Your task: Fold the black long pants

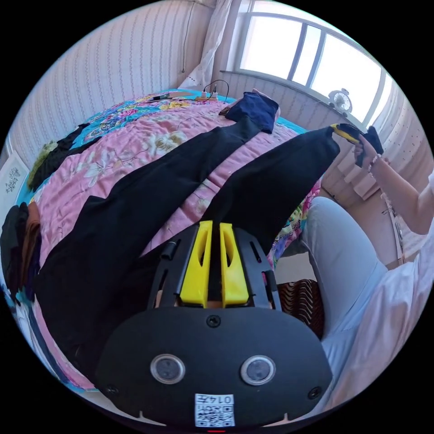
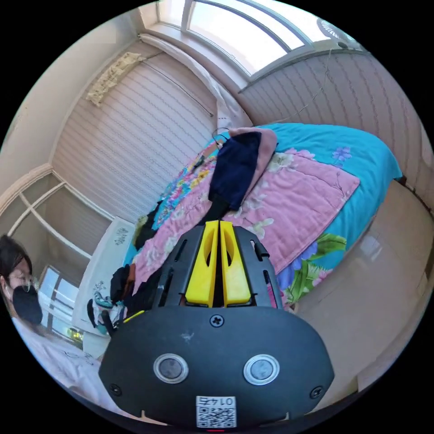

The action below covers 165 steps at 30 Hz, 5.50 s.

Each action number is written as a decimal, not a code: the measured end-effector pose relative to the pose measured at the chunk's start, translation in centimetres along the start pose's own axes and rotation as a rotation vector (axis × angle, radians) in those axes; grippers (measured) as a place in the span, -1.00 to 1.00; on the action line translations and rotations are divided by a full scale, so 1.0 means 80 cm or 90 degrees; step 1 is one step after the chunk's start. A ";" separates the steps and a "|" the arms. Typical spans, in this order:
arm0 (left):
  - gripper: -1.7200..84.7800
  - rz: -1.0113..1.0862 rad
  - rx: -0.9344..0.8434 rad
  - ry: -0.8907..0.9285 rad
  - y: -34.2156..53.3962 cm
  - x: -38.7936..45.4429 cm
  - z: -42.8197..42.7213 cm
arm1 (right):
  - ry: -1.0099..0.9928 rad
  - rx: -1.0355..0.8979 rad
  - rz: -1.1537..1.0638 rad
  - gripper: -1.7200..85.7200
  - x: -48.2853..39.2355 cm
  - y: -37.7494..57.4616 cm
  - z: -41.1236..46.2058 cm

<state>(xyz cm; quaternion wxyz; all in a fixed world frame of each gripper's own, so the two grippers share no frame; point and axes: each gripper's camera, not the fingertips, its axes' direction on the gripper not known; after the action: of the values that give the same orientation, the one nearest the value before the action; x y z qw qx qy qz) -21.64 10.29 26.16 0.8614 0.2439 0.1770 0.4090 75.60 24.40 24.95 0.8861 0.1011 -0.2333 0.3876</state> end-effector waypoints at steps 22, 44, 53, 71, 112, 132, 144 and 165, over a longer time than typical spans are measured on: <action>-0.95 -0.522 0.123 -0.288 0.373 -0.201 -0.334 | -0.214 -0.452 -0.863 -0.79 -0.759 0.375 0.430; -0.87 -0.556 0.045 -0.070 0.529 -0.319 -0.399 | -0.156 -0.607 -1.012 -0.87 -1.108 0.676 0.696; -0.98 -0.537 0.134 -0.106 0.535 -0.306 -0.483 | -0.229 -0.514 -1.081 -0.93 -1.154 0.657 0.622; -0.82 -0.683 0.189 -0.174 0.577 -0.359 -0.559 | -0.326 -0.515 -0.800 -0.85 -0.946 0.480 0.563; -0.98 -0.613 0.004 -0.225 0.368 -0.390 -0.546 | -0.037 -0.065 0.030 -0.95 -0.054 0.123 0.085; -0.98 -0.586 0.173 -0.387 0.149 -0.555 -0.546 | 0.019 -0.184 -0.111 -0.89 -0.199 -0.171 0.286; -0.78 -0.648 0.181 -0.165 0.248 -0.532 -0.523 | -0.116 -0.139 -0.025 -0.75 -0.050 -0.067 0.253; -0.54 -0.821 0.376 0.074 0.370 -0.561 -0.463 | -0.256 -0.130 0.113 -0.94 -0.004 -0.083 0.318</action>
<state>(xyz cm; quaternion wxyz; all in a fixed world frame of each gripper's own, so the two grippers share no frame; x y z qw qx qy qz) -85.69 1.14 17.34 0.8189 0.2912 0.4353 -0.2347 71.75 10.53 46.94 0.7899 0.0654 -0.4509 0.4105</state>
